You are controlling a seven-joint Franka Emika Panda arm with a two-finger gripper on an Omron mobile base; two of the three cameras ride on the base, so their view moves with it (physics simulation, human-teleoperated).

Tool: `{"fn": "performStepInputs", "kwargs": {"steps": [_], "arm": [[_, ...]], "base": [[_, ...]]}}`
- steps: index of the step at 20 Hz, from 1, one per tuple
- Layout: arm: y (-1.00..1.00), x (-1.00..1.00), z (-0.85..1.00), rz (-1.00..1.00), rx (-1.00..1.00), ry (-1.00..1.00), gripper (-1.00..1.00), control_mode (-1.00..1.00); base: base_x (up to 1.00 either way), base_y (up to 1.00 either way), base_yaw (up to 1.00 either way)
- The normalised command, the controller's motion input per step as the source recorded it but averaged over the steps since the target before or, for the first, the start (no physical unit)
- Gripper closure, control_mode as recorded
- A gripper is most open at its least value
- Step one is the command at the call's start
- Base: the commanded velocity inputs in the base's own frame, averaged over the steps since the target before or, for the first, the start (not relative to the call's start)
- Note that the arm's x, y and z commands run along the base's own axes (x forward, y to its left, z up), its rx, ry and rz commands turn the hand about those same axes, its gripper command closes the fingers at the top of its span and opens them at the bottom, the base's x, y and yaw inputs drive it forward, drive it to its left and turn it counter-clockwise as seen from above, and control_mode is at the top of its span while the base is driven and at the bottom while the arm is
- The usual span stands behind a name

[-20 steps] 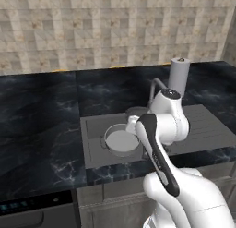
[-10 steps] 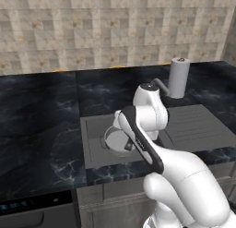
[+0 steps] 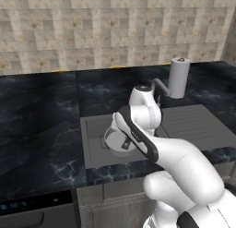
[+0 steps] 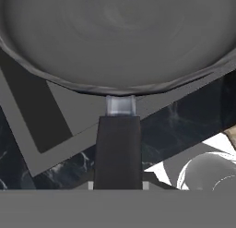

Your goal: Move the pot and pan from the stove into the sink.

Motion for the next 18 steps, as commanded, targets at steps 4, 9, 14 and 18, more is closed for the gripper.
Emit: {"fn": "performStepInputs", "kwargs": {"steps": [4,9,14,18], "arm": [[0.00,0.42,-0.44,0.00,0.00,0.00,1.00,-1.00],[0.07,0.65,-0.44,0.00,0.00,0.00,1.00,-1.00],[0.02,0.67,-0.42,-0.01,0.00,0.00,1.00,-1.00],[0.04,0.64,-0.41,0.00,0.00,0.00,1.00,-1.00]], "base": [[0.00,0.00,0.00],[0.00,0.00,0.00],[0.00,0.00,0.00],[0.00,0.00,0.00]]}}
